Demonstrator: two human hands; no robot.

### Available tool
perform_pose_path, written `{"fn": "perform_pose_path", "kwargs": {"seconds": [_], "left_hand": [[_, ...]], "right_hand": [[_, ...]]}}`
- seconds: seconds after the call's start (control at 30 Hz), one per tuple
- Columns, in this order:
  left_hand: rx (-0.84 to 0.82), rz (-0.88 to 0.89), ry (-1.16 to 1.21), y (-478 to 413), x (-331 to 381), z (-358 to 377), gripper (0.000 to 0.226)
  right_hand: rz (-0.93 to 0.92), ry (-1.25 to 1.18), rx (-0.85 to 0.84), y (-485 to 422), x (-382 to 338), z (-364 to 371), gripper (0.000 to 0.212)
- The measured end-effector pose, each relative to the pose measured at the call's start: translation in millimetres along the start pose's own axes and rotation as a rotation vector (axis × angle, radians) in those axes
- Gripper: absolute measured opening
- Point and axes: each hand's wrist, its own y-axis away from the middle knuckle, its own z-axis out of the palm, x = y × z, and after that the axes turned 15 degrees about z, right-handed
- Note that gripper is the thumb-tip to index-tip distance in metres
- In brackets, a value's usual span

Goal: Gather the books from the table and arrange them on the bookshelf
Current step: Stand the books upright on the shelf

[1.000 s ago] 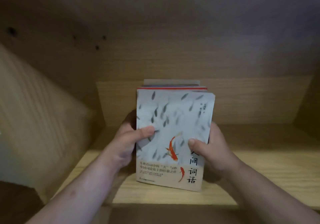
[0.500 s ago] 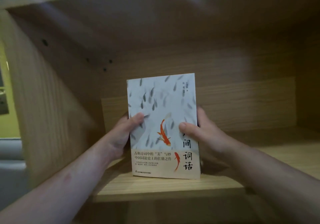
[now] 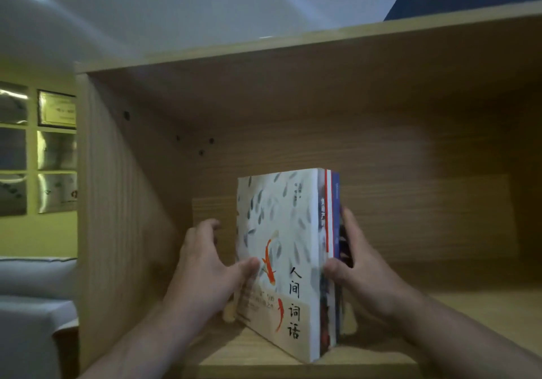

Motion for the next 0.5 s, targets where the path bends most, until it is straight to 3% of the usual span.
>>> {"fn": "perform_pose_path", "kwargs": {"seconds": [0.1,0.13,0.17,0.2,0.27,0.33,0.4,0.5], "left_hand": [[-0.017,0.179,0.008,18.9,13.7,-7.9,0.037],[-0.064,0.163,0.094,25.6,17.8,-11.0,0.031],[-0.112,0.113,0.227,30.4,21.6,-14.4,0.043],[-0.157,0.074,0.326,33.1,24.1,-18.2,0.069],[-0.277,0.073,0.333,35.2,27.9,-24.0,0.104],[-0.366,0.085,0.305,34.2,29.8,-25.1,0.099],[-0.353,0.085,0.328,31.5,29.5,-23.9,0.092],[-0.368,0.033,0.389,27.3,20.6,-25.2,0.101]], "right_hand": [[0.051,0.099,0.058,-0.9,-3.8,8.8,0.120],[0.057,0.113,0.052,-1.6,-4.5,12.0,0.116],[0.052,0.109,0.030,-1.4,-4.9,14.7,0.116],[0.038,0.082,0.007,-1.4,-4.2,16.7,0.113],[0.013,0.002,-0.032,-2.0,-2.5,18.6,0.104],[0.018,-0.063,-0.065,-2.5,-3.4,19.4,0.092],[0.063,-0.083,-0.085,-2.2,-4.7,21.2,0.082],[0.103,-0.048,-0.111,0.2,-7.1,29.0,0.074]]}}
